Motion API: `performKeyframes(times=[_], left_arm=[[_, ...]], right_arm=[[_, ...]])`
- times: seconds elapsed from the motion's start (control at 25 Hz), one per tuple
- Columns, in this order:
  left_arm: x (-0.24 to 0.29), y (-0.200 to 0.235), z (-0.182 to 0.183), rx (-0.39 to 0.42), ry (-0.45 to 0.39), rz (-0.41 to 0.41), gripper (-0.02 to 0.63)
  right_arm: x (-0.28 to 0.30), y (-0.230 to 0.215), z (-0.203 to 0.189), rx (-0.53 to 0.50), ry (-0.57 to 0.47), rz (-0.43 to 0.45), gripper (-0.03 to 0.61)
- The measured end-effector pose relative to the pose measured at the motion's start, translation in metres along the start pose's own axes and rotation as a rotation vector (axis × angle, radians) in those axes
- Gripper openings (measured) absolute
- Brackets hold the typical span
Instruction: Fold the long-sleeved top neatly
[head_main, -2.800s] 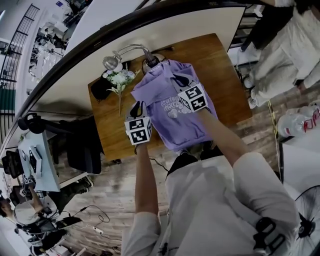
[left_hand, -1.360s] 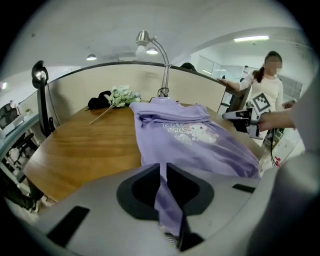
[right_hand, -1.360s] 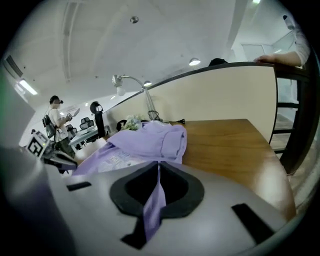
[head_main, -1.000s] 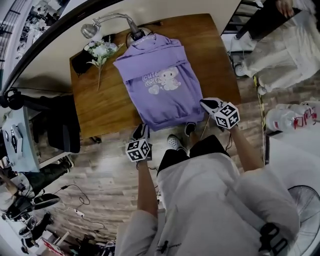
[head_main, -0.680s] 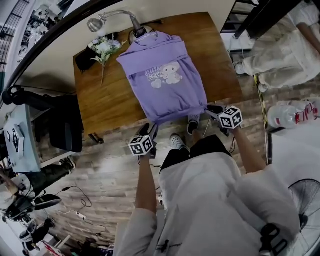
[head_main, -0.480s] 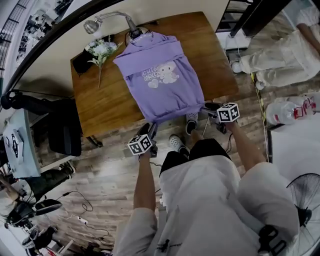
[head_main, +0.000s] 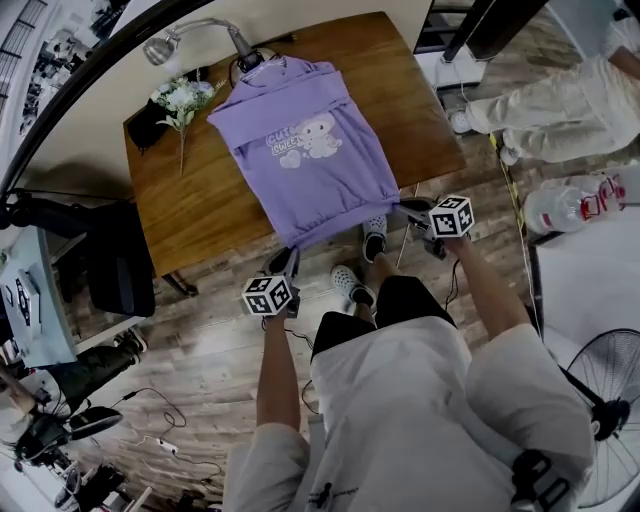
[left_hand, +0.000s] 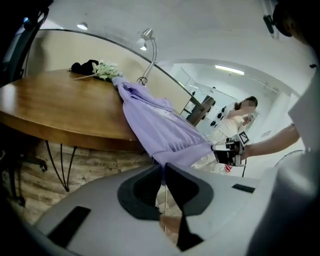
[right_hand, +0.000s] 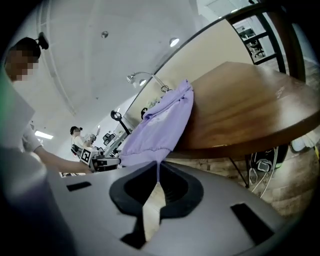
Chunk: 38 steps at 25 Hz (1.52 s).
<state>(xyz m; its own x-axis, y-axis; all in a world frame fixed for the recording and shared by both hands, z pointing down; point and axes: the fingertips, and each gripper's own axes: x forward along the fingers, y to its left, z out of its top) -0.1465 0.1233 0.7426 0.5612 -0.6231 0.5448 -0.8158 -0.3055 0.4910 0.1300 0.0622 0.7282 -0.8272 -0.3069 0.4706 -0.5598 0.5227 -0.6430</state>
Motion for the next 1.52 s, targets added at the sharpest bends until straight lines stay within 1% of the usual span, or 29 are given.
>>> performKeyframes(times=[0.24, 0.36, 0.44, 0.6, 0.68, 0.76, 0.88, 1.04, 1.16, 1.32, 1.52], left_arm=[[-0.034, -0.023, 0.014, 0.09, -0.054, 0.002, 0.043], [-0.054, -0.037, 0.015, 0.117, -0.08, 0.003, 0.041], [-0.07, -0.047, 0.011, 0.123, -0.095, 0.004, 0.041], [-0.102, -0.067, -0.007, 0.107, -0.116, 0.003, 0.041], [-0.116, -0.079, -0.008, 0.106, -0.131, -0.005, 0.041], [-0.127, -0.088, -0.002, 0.109, -0.149, -0.02, 0.04], [-0.134, -0.094, 0.022, 0.144, -0.18, -0.035, 0.04], [-0.135, -0.094, 0.068, 0.184, -0.24, -0.038, 0.04], [-0.131, -0.088, 0.109, 0.218, -0.278, -0.026, 0.04], [-0.123, -0.074, 0.162, 0.26, -0.312, 0.0, 0.04], [-0.106, -0.057, 0.231, 0.279, -0.358, 0.035, 0.04]], right_arm=[[-0.029, 0.034, 0.003, -0.078, -0.072, 0.034, 0.023], [-0.046, 0.054, -0.001, -0.102, -0.11, 0.046, 0.023], [-0.055, 0.069, -0.007, -0.124, -0.115, 0.057, 0.023], [-0.077, 0.098, -0.019, -0.17, -0.109, 0.085, 0.023], [-0.089, 0.111, -0.019, -0.187, -0.117, 0.101, 0.023], [-0.099, 0.121, -0.014, -0.199, -0.131, 0.116, 0.023], [-0.108, 0.13, 0.006, -0.226, -0.145, 0.131, 0.025], [-0.107, 0.138, 0.046, -0.26, -0.181, 0.156, 0.025], [-0.1, 0.138, 0.088, -0.269, -0.229, 0.177, 0.025], [-0.08, 0.133, 0.142, -0.303, -0.266, 0.187, 0.025], [-0.059, 0.123, 0.219, -0.327, -0.308, 0.204, 0.025]])
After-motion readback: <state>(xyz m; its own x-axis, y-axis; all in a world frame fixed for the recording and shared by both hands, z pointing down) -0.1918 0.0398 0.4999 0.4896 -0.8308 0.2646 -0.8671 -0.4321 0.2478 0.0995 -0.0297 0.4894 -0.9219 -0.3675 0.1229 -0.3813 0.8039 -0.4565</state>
